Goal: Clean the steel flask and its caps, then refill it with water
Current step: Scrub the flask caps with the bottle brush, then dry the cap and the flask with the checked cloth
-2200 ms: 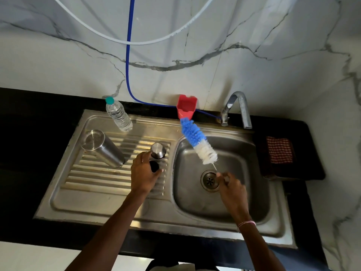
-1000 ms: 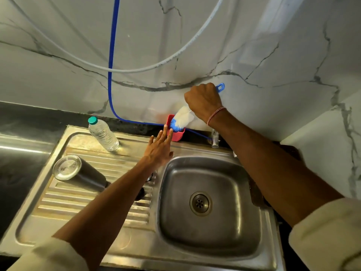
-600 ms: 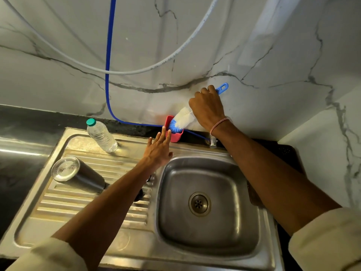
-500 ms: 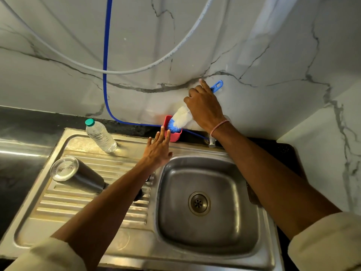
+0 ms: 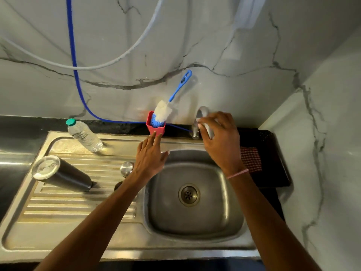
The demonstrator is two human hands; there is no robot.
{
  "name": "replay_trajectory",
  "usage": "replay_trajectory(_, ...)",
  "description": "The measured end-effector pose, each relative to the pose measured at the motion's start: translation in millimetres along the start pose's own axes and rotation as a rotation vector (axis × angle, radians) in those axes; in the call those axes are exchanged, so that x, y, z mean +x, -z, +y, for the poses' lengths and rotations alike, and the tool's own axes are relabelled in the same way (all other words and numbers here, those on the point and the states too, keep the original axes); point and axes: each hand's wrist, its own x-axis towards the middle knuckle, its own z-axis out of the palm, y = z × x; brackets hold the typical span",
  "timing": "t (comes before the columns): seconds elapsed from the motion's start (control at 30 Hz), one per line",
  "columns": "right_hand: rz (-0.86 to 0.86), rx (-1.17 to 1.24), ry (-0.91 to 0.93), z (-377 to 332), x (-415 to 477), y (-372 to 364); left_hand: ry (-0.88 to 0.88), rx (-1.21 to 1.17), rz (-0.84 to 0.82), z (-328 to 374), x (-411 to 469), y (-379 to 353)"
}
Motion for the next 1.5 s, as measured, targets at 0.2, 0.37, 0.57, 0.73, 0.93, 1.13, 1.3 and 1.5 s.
replay_trajectory(0.2, -0.114, -0.029, -0.435, 62.1, -104.3, 41.0, -0.091, -0.123, -0.098, 65.2, -38.3, -28.2)
replay_trajectory(0.37, -0.272, -0.064, -0.639, 121.5, -155.8, 61.1, -0.207, -0.131, -0.212, 135.6, -45.5, -59.5)
replay_trajectory(0.57, -0.445, -0.123, -0.620, 172.0, -154.5, 57.2, -0.267, -0.089, -0.261, 197.4, -29.7, -93.6)
replay_trajectory(0.73, -0.726, -0.258, -0.417, 199.8, -142.5, 32.5, -0.265, -0.022, -0.405, 219.6, -10.8, -112.3)
replay_trajectory(0.93, -0.816, -0.410, -0.249, 221.0, -140.4, 2.6, -0.289, 0.052, -0.442, 223.0, -8.6, -126.5)
replay_trajectory(1.13, -0.871, -0.186, -0.596, 249.4, -126.8, -0.1, -0.293, 0.016, -0.466, 222.8, -4.0, -127.3)
replay_trajectory(1.3, -0.605, 0.056, -0.725, 256.1, -130.3, 14.8, -0.277, -0.005, -0.491, 223.8, -2.1, -128.5)
replay_trajectory(1.5, -0.235, 0.325, -0.921, 229.6, -107.6, 48.7, -0.268, -0.104, -0.433, 229.8, -7.6, -120.7)
